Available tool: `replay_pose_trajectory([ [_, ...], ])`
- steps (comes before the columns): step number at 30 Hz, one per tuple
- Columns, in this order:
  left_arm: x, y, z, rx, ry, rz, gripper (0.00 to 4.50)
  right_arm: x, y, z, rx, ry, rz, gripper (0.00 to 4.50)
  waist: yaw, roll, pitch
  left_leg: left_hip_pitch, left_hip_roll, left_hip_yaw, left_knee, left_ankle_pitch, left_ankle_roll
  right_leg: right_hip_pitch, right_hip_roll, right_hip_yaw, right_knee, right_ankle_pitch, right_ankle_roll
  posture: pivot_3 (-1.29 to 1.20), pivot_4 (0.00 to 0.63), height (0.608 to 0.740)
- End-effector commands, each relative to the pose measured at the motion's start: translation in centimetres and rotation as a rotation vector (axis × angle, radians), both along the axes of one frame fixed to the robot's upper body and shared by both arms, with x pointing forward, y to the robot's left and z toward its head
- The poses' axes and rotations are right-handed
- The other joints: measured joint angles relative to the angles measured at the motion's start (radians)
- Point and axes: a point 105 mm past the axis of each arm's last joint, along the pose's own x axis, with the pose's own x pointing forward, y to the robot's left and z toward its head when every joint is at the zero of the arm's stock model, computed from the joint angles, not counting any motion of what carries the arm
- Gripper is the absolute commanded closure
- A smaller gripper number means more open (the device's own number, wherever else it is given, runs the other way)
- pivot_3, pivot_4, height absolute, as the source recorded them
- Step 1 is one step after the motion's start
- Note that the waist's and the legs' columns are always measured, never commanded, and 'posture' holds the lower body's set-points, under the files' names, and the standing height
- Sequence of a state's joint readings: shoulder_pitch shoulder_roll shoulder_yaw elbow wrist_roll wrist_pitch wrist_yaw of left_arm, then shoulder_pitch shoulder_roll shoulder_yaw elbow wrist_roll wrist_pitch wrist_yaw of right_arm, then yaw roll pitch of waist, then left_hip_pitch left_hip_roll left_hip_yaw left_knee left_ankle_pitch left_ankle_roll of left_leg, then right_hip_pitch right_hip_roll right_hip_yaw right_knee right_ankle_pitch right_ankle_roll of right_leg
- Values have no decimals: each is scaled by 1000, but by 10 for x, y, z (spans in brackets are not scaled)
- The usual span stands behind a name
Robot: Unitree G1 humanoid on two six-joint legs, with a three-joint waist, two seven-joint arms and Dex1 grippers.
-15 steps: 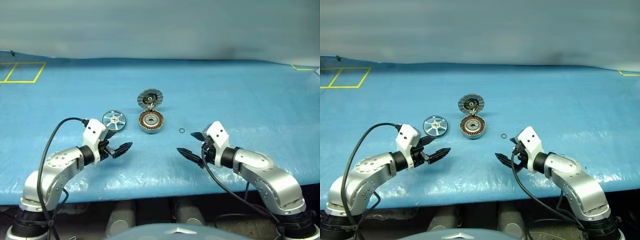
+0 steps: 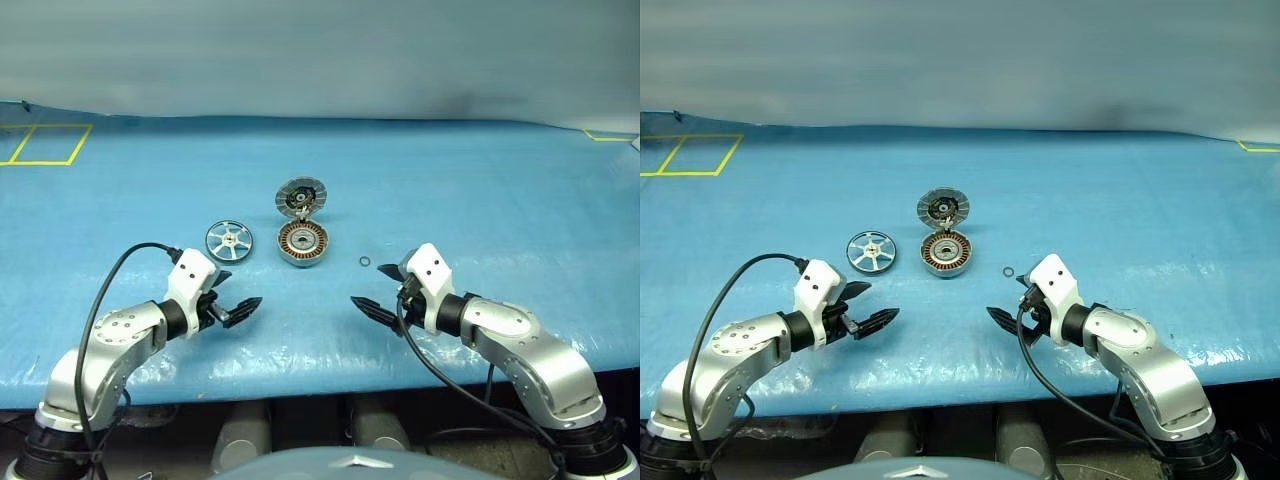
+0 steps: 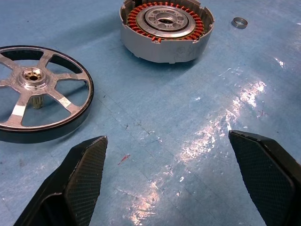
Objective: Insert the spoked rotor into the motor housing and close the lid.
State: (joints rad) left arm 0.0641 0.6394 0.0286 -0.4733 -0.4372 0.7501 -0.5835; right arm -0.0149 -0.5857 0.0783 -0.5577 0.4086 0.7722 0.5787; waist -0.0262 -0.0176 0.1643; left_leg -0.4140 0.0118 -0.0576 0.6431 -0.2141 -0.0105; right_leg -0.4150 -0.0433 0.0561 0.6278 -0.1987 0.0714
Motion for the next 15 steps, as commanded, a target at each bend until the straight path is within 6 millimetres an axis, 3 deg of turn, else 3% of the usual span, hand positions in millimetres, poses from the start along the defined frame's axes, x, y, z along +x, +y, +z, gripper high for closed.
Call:
replay_pose_trajectory([
  [1,1,-2,13,17,-65,-18,0,2,4,7,1,-39,20,48,0,0,0,0,0,0,0,0,0,0,0,0,0,0,0,0,150,740],
  [15,-1,-1,13,37,-76,-27,0,3,6,4,-28,-29,59,48,0,0,0,0,0,0,0,0,0,0,0,0,0,0,0,0,150,740],
])
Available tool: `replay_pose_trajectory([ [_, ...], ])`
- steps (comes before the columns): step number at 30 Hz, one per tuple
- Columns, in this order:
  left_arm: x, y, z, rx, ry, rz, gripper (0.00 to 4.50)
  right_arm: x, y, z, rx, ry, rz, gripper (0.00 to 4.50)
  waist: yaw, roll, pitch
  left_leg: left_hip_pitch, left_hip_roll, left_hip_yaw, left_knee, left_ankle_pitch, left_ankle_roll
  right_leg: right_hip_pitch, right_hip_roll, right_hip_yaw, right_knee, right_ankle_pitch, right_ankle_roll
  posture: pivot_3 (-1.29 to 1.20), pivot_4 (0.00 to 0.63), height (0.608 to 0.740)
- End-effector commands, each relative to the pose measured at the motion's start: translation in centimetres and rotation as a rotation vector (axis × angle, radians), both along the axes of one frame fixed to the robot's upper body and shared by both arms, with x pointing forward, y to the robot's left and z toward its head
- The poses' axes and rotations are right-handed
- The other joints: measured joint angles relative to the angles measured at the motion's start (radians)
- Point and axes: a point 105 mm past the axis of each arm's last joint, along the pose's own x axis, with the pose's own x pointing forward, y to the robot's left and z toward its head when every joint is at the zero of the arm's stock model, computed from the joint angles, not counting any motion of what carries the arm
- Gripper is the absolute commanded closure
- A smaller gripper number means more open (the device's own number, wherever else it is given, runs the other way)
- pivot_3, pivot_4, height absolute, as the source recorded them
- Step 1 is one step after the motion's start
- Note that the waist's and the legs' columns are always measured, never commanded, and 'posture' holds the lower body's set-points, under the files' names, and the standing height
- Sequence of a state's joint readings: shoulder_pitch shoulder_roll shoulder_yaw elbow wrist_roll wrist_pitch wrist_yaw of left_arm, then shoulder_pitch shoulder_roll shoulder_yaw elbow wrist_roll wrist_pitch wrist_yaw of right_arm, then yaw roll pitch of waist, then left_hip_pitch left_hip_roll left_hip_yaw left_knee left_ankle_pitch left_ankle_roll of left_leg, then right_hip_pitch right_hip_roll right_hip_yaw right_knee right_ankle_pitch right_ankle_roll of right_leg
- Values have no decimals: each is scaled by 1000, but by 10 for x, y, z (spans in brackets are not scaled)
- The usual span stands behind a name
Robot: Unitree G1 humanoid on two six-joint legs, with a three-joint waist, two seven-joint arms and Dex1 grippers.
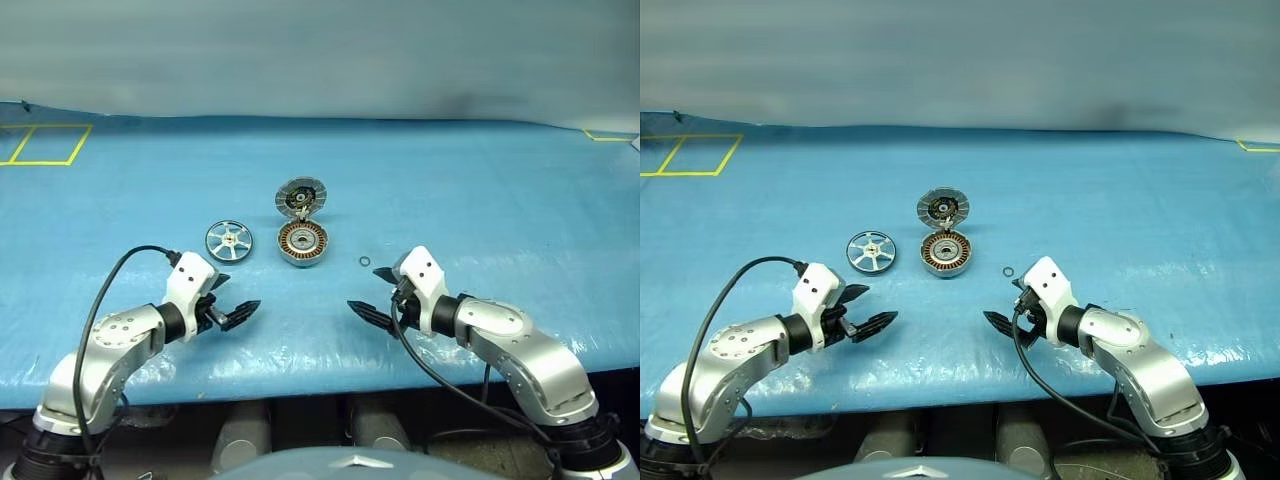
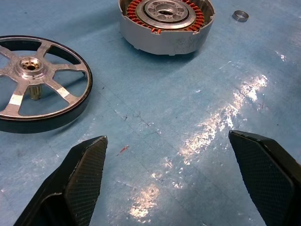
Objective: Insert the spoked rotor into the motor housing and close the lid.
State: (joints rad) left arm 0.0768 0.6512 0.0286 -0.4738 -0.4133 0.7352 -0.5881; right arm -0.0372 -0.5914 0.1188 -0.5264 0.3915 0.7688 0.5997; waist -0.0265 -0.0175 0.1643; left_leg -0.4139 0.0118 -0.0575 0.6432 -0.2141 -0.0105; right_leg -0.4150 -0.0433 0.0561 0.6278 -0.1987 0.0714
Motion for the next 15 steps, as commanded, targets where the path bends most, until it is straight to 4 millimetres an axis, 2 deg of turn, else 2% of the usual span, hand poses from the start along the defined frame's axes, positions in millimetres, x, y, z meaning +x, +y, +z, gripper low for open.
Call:
replay_pose_trajectory([
  [1,0,-5,14,8,-70,-31,0,2,0,9,-40,-50,32,48,0,0,0,0,0,0,0,0,0,0,0,0,0,0,0,0,150,740],
  [7,-2,-6,14,10,-76,-34,0,-9,7,8,-295,-26,287,48,-1,0,2,0,0,0,1,0,0,0,0,0,0,0,0,0,150,740],
  [11,-1,-8,14,10,-80,-36,0,6,10,15,-496,-79,428,48,-9,1,5,0,1,1,2,0,0,-1,0,0,1,0,0,0,150,740],
  [15,-1,-9,14,19,-90,-42,0,31,31,29,-563,-163,522,48,-9,-1,6,0,1,1,2,0,0,-1,0,-1,0,0,0,0,150,740],
])
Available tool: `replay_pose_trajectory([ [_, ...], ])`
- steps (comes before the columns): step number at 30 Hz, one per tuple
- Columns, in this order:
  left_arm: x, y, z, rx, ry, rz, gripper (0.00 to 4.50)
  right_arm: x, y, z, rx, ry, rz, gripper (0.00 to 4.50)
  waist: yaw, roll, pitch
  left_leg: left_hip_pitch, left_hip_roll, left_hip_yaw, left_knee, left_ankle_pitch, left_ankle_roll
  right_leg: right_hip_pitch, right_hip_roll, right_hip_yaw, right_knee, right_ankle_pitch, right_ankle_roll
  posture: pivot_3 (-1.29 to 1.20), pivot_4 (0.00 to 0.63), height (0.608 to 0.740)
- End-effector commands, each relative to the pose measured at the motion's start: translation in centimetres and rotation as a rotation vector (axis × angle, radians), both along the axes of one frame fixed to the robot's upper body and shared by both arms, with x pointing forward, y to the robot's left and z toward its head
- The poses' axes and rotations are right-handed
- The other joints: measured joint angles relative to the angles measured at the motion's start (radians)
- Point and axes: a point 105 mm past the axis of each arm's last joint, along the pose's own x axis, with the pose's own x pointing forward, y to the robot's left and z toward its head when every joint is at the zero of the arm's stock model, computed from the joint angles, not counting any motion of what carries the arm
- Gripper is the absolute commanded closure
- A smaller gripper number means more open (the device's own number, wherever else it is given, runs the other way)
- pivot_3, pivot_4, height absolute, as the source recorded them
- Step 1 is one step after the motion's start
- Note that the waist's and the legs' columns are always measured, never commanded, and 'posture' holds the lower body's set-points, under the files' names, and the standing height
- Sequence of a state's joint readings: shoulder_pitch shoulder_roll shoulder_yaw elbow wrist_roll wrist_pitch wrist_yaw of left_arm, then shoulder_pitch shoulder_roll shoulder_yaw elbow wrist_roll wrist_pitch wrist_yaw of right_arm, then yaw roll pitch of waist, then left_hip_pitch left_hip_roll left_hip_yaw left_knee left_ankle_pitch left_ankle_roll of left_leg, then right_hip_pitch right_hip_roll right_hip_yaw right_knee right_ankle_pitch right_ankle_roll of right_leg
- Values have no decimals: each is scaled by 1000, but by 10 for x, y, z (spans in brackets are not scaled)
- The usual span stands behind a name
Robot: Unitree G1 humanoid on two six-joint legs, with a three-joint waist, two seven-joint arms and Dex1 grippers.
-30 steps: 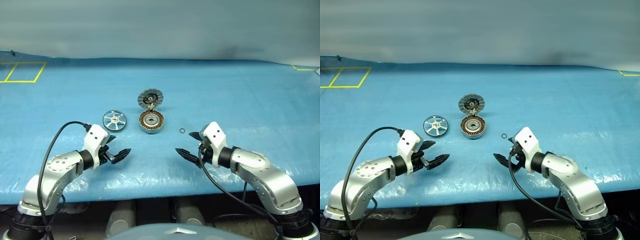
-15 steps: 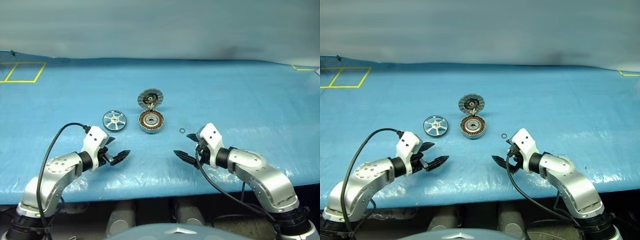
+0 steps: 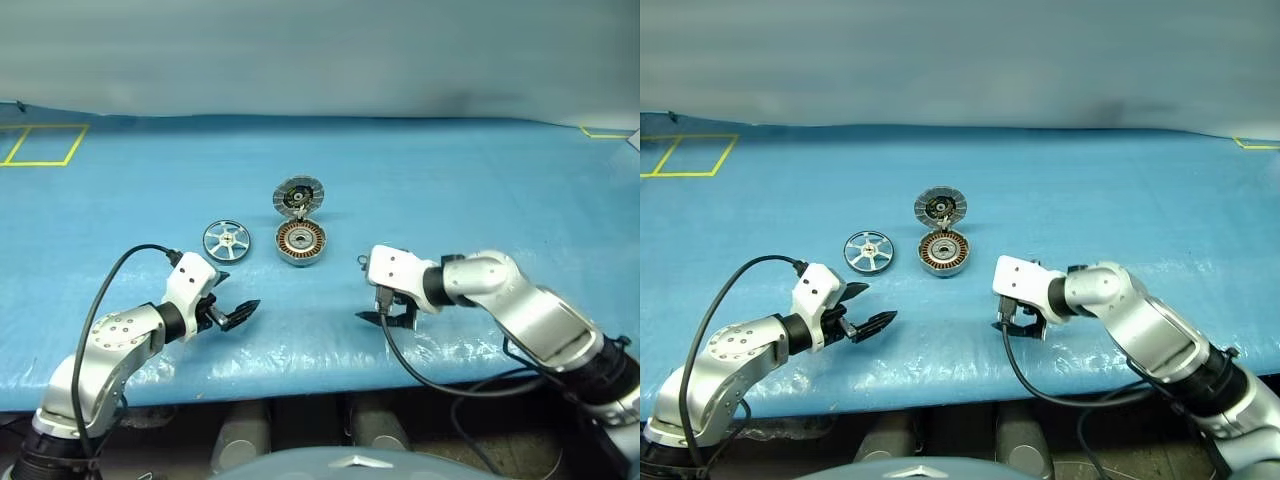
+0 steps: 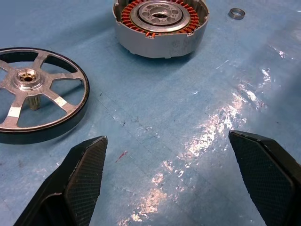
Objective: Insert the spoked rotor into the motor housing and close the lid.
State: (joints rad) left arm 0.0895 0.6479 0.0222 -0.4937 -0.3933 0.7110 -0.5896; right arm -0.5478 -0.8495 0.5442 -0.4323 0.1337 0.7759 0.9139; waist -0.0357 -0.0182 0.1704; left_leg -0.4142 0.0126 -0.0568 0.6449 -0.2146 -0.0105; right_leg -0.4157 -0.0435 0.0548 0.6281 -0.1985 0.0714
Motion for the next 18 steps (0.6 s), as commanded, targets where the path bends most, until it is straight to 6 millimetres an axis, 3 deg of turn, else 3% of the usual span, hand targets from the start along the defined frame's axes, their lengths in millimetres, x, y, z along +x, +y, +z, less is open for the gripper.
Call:
replay_pose_trajectory([
  [1,0,-5,11,31,-67,-34,0,15,17,9,-40,-59,99,48,0,0,0,-1,0,0,0,0,0,0,0,0,0,0,0,0,150,740],
  [8,-4,-8,6,93,-118,-41,0,45,55,17,-135,-137,253,48,0,0,1,0,0,0,-2,-1,0,-1,0,0,0,0,-1,0,150,740],
  [18,-14,-14,-2,75,-107,-38,0,62,85,17,-159,-142,364,48,-2,2,2,0,0,0,-2,-1,0,0,0,0,1,1,-1,0,150,740],
])
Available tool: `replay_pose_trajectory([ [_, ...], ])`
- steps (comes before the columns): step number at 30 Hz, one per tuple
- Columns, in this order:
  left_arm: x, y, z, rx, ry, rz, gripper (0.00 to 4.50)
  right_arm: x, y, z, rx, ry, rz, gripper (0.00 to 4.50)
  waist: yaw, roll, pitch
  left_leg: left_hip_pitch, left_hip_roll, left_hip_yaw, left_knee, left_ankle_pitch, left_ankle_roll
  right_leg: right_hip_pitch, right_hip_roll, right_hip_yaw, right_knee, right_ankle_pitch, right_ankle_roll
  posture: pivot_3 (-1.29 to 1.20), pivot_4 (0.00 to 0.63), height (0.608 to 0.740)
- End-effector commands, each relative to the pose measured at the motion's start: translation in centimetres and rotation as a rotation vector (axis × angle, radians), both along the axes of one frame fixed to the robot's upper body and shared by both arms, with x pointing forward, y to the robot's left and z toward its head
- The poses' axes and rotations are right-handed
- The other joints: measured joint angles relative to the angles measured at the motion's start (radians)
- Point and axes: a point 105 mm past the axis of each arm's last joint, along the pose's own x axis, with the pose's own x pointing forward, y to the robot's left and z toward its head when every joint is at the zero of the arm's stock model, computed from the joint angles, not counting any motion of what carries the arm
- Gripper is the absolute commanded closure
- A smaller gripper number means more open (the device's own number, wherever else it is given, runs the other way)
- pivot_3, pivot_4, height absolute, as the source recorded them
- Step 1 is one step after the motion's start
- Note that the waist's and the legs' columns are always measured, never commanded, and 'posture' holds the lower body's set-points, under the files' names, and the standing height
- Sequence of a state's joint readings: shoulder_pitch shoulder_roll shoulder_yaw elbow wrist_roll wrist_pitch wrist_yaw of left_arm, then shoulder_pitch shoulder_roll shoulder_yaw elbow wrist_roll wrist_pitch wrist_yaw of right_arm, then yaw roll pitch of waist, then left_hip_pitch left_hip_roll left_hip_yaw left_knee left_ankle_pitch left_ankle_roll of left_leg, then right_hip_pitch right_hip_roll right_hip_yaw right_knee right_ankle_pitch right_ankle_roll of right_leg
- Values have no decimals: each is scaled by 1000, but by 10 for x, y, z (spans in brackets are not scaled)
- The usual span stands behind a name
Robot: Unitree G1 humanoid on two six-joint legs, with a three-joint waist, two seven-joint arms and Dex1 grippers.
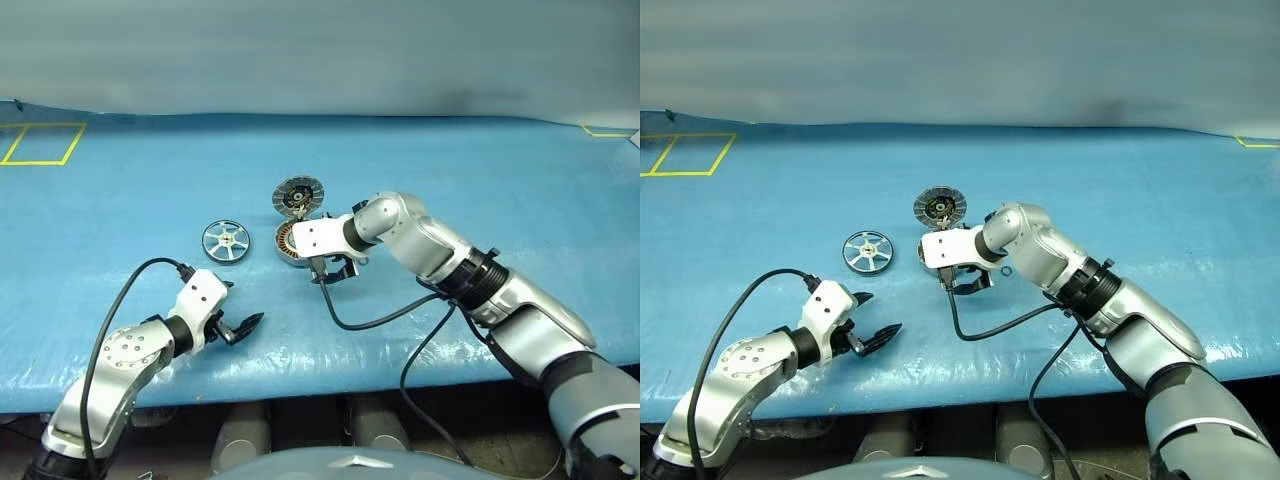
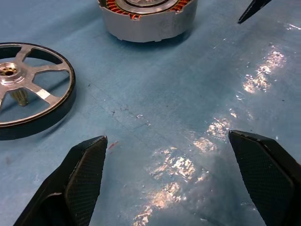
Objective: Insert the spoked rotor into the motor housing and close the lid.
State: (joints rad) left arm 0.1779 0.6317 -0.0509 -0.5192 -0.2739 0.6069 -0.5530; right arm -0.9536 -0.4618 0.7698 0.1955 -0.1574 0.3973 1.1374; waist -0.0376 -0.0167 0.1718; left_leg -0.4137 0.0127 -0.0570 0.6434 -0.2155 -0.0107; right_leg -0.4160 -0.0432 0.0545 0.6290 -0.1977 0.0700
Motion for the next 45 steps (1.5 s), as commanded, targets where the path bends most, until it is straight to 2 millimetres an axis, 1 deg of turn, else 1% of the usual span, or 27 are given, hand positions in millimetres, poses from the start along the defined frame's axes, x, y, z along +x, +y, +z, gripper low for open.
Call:
replay_pose_trajectory([
  [1,-1,-7,15,-2,-72,-25,0,7,8,16,18,-50,34,48,0,0,0,0,0,0,0,0,0,0,0,0,0,0,0,0,150,740],
  [8,-2,-10,16,-19,-76,-25,0,18,13,14,25,-37,23,48,0,1,0,1,0,0,0,0,0,0,0,0,0,1,-1,0,150,740],
  [14,-2,-10,15,-23,-77,-22,0,23,7,8,7,-17,3,48,-1,1,1,1,0,0,0,0,0,0,0,0,1,2,-4,0,150,740],
  [17,-2,-10,15,-24,-78,-20,0,23,4,5,-2,2,-2,48,-1,1,1,1,0,0,0,0,0,0,0,0,1,2,-3,0,150,740],
  [22,-1,-11,15,-27,-80,-21,0,20,0,-6,-19,44,-12,48,-2,1,1,1,0,0,0,0,0,0,0,0,1,2,-3,0,150,740],
  [24,-1,-11,15,-27,-78,-24,0,17,-1,-10,-19,60,-10,444,-2,1,1,1,0,0,0,0,0,1,0,0,1,2,-3,0,150,740],
  [26,-1,-12,15,-29,-77,-25,0,14,-1,-13,-13,81,-4,964,-1,1,1,2,0,0,0,0,0,1,0,0,1,2,-3,0,150,740],
  [28,-1,-12,15,-28,-76,-27,0,11,0,-14,1,95,-1,1665,1,1,1,2,0,0,0,0,0,1,0,0,1,2,-3,0,150,740],
  [31,0,-12,15,-29,-75,-31,0,9,1,-16,8,96,-1,2576,-1,1,0,2,0,0,0,0,0,2,0,0,1,2,-3,0,150,740],
  [37,2,-14,14,-33,-74,-37,0,1,7,-15,38,104,14,2597,-3,1,0,3,0,0,0,0,0,2,1,0,2,1,-1,0,150,740],
  [45,1,-15,12,-37,-67,-37,0,-37,11,-13,84,206,91,2597,-2,1,0,3,0,-1,0,0,-1,2,1,0,2,0,-2,0,150,740],
])
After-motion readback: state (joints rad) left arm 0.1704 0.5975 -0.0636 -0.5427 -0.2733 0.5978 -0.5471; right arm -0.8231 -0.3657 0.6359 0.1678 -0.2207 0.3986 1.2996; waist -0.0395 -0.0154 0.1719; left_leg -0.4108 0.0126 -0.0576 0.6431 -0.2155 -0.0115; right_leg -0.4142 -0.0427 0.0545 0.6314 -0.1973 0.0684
